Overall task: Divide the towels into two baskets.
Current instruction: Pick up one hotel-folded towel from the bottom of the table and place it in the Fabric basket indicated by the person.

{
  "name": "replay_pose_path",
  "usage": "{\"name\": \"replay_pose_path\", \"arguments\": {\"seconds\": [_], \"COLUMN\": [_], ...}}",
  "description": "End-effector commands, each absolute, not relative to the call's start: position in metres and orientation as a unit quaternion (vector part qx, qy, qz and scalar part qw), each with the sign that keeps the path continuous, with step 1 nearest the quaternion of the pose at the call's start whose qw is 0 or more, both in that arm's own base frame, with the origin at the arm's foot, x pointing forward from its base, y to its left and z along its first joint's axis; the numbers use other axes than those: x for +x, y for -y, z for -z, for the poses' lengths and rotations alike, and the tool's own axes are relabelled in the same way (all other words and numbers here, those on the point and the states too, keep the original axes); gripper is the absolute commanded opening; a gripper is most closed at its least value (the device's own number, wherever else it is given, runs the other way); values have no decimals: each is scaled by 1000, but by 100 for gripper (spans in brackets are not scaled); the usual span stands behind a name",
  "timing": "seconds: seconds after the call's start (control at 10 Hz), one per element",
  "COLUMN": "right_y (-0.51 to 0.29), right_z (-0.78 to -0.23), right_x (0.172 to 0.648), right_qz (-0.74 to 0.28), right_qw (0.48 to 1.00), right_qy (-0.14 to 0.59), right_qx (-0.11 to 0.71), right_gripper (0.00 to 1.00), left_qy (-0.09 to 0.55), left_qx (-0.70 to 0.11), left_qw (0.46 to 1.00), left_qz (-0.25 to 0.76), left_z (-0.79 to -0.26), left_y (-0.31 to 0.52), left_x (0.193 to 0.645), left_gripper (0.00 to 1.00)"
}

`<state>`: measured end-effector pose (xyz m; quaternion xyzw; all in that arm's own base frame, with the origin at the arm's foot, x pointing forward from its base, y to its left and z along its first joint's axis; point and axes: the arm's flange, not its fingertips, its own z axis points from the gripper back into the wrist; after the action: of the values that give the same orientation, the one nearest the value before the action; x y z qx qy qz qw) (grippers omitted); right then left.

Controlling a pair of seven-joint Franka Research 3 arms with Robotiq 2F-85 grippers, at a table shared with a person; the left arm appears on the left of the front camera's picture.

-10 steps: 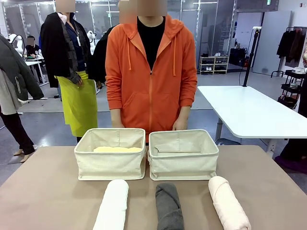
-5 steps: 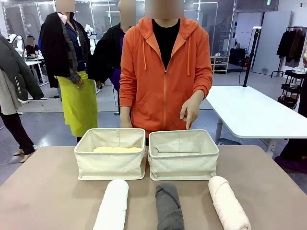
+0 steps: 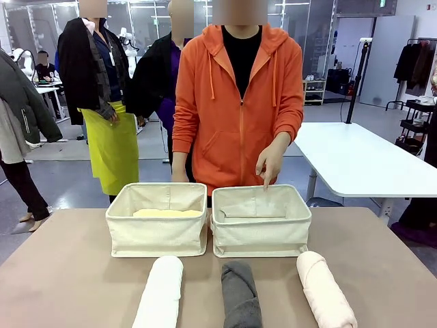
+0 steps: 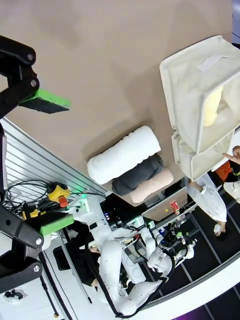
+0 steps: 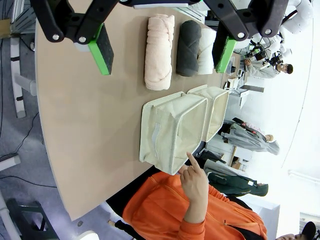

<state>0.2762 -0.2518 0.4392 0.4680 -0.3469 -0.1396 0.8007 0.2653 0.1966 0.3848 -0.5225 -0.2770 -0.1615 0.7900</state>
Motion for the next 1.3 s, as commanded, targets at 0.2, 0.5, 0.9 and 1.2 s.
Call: {"name": "replay_pose_path", "arguments": {"seconds": [0.2,0.5,0.9,1.2], "right_y": [183,99,4,-38], "right_z": [-458,-462,-427,-400], "right_x": [303,331,352,355], "right_qz": [46,-20,-55,-20], "right_qw": [867,905,942,966], "right_qy": [250,183,137,127], "right_qx": [428,384,300,225], "right_gripper": [100,100,100,100], "left_qy": [280,280,280,280], "left_qx": [-524,-524,-524,-524], "left_qw": [788,788,788,788], "left_qz": [161,161,161,161], "left_z": [-386,-386,-386,-386], "left_y": [-198,-198,-198,-198], "left_x": [265,265,265,265], "left_gripper": [100,100,100,100]}}
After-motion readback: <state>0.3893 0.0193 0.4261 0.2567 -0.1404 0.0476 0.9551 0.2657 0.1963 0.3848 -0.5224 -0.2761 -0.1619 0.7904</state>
